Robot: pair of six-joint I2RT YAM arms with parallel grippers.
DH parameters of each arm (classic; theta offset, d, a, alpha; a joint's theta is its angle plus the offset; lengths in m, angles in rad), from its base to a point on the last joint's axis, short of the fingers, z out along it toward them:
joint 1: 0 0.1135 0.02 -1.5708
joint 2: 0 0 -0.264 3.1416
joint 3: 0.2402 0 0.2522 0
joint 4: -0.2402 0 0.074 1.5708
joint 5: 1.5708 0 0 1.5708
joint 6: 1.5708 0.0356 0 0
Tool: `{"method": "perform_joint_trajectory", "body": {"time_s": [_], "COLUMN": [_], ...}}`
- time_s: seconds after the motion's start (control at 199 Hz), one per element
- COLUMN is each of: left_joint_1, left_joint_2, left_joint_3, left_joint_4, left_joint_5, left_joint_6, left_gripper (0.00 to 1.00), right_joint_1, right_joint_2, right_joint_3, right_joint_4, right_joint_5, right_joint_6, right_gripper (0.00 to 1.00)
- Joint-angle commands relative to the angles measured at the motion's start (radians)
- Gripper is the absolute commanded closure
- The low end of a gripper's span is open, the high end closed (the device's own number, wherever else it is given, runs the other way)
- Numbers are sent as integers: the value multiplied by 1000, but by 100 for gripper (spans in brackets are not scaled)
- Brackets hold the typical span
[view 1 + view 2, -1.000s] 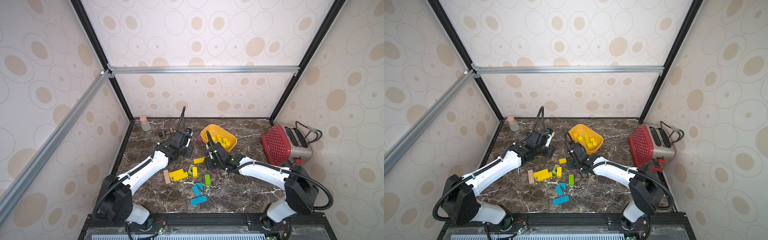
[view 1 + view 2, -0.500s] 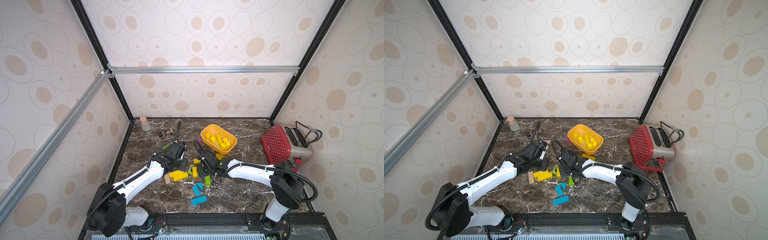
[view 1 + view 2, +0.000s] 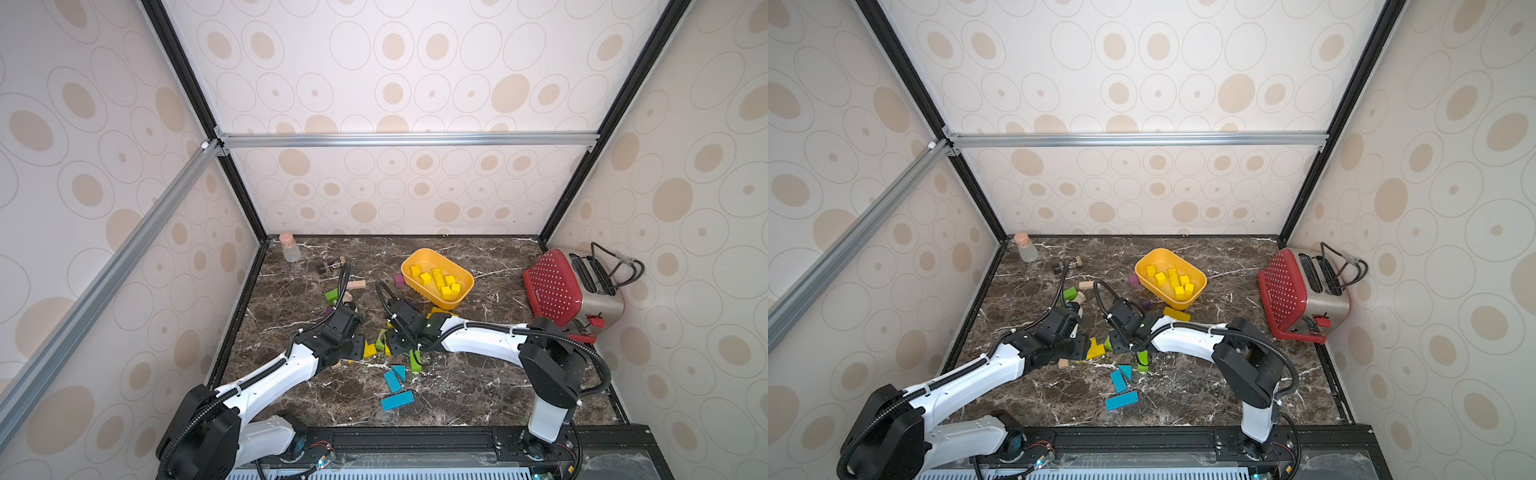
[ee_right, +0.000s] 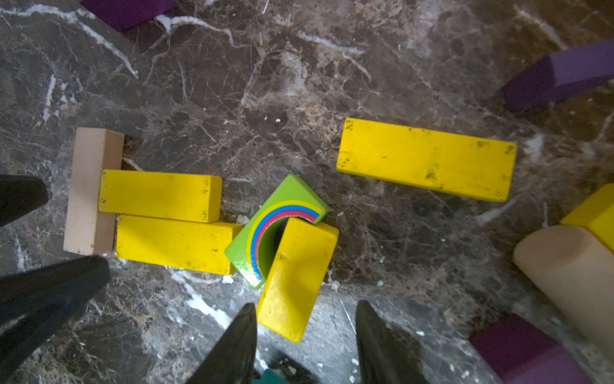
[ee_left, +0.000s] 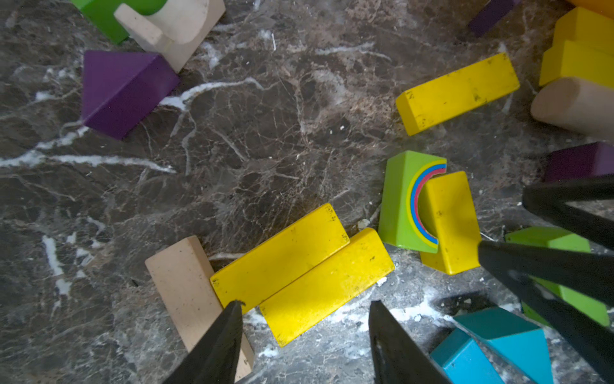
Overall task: Pick out the yellow building blocks
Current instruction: Pick up the building block from the center of the board.
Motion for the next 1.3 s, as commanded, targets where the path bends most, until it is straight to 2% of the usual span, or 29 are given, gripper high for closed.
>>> {"method": "perform_joint_trajectory", "body": {"time_s": [0.0,0.246,0.487,1.075,1.296], "left_joint_1": [4,4,4,4,4], "left_joint_2": [-16,-12,-9,-25,2], "left_joint_3": [2,37,30,39,43], "left_joint_4": [-2,-23,-27,-43,-32], "left_joint_5": [-27,-60,-64,-94,-99], "left_joint_6": [-3,50,35,43,43], "left_gripper": [40,38,38,37,37], "right_joint_1": [12,22,24,24,24], "right_joint_2": [39,81,87,146,117], "right_joint_3": [41,86,92,136,109], "right_joint_4": [-38,-80,-118,-107,-117], "right_joint_5": [-15,-9,22,9,49], "right_joint_6": [-2,-32,-52,-77,-87], "right_gripper": [51,53,57,56,64]}}
